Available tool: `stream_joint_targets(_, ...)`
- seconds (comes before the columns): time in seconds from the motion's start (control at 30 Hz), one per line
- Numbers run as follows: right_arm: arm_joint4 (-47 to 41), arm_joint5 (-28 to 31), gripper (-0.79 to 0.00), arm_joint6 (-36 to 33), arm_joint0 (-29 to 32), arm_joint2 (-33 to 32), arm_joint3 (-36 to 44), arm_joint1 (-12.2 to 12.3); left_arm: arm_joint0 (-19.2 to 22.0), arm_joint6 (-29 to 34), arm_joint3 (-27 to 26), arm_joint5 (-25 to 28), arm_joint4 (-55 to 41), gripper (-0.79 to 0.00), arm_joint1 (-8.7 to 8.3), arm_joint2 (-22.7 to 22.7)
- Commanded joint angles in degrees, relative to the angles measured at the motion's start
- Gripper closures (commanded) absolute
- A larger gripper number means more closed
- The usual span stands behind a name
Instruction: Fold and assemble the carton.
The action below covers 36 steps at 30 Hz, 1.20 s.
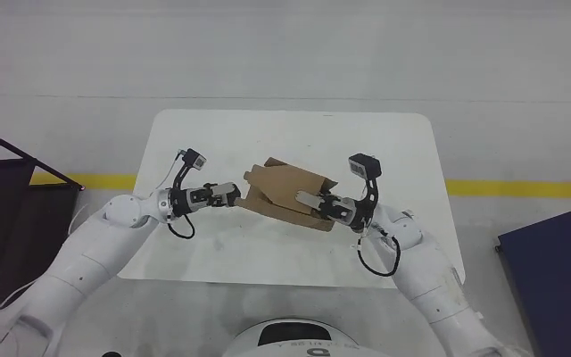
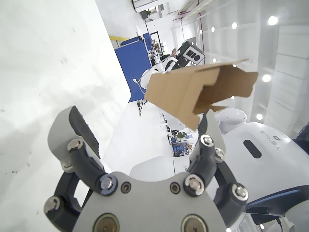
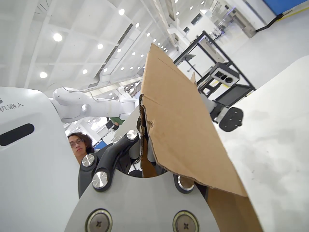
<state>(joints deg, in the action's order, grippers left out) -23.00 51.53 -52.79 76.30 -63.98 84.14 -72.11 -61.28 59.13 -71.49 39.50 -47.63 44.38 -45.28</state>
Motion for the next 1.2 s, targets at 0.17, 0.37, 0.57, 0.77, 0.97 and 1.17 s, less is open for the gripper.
stream_joint_targets(0.17,-9.4,-2.7,0.0,-2.7,-1.3,2.5,-0.9,1.7,0.6,7.2,-0.5,-1.5,-3.0,-0.785,1.18,0.3)
stream_joint_targets(0.37,-12.6,-4.0,0.0,-3.9,-2.5,5.0,-0.5,2.9,0.2,9.0,-1.8,-3.3,-4.2,-0.785,1.81,-0.4)
stream_joint_targets(0.57,-13.6,-3.9,0.0,-3.9,-3.9,7.2,-1.5,3.8,-0.7,9.4,-2.7,-3.8,-3.6,-0.785,1.99,-2.3)
stream_joint_targets(0.77,-15.1,-3.1,0.0,-3.1,-5.2,8.8,-3.4,4.4,-1.8,9.8,-3.8,-4.2,-2.6,-0.785,2.06,-3.9)
stream_joint_targets(0.97,-19.8,-3.8,0.0,-3.8,-6.1,10.8,-2.1,4.9,-2.4,11.1,-4.8,-5.4,-3.0,-0.785,2.49,-4.7)
stream_joint_targets(1.17,-23.7,-5.7,0.0,-5.7,-7.1,12.5,-0.9,5.2,-2.2,12.1,-6.1,-6.5,-3.6,-0.785,3.37,-4.8)
